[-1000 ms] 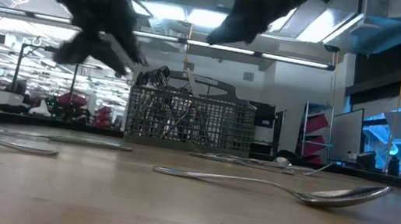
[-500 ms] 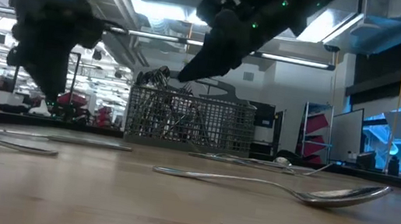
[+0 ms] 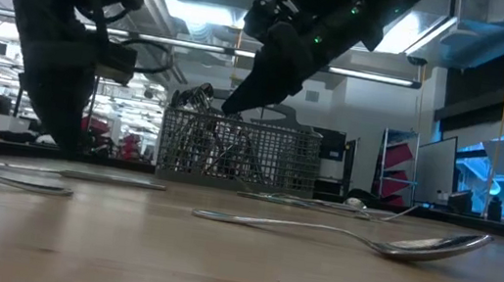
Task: Sort silverware
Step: Put the silver knife into the silverware rack
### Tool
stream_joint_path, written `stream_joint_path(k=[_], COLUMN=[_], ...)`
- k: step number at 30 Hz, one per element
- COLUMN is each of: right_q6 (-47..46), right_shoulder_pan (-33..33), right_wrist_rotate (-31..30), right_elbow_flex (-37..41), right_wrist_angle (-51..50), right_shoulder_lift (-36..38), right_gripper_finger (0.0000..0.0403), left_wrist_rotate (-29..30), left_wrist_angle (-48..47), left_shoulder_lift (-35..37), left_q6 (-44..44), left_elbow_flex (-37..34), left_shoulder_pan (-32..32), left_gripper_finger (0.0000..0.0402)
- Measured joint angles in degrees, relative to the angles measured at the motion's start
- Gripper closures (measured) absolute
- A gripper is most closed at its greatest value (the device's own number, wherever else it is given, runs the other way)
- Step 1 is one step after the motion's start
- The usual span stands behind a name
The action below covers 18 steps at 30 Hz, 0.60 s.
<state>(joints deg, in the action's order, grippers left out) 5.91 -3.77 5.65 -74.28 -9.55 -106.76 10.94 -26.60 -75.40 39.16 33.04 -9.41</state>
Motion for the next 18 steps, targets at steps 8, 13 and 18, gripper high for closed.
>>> stream_joint_path(k=[8,13,18], right_q6=[-0.1,-0.1,-0.1], right_shoulder_pan=[0.0,0.0,0.0], right_wrist_rotate=[0.0,0.0,0.0], right_elbow_flex=[0.0,0.0,0.0], right_wrist_angle=[0.0,0.0,0.0], right_shoulder_lift=[0.0,0.0,0.0], right_gripper_finger=[0.035,0.035,0.035], left_wrist_rotate=[0.1,0.3,0.0], left_wrist_angle=[0.3,0.5,0.9], left_shoulder_lift=[-4.4,-7.5,-8.1], left_q6=[-5.7,-6.6,-6.6], left_elbow_flex=[0.0,0.4,0.4], left_shoulder_pan=[0.0,0.0,0.0], left_gripper_finger=[0.0277,0.0277,0.03])
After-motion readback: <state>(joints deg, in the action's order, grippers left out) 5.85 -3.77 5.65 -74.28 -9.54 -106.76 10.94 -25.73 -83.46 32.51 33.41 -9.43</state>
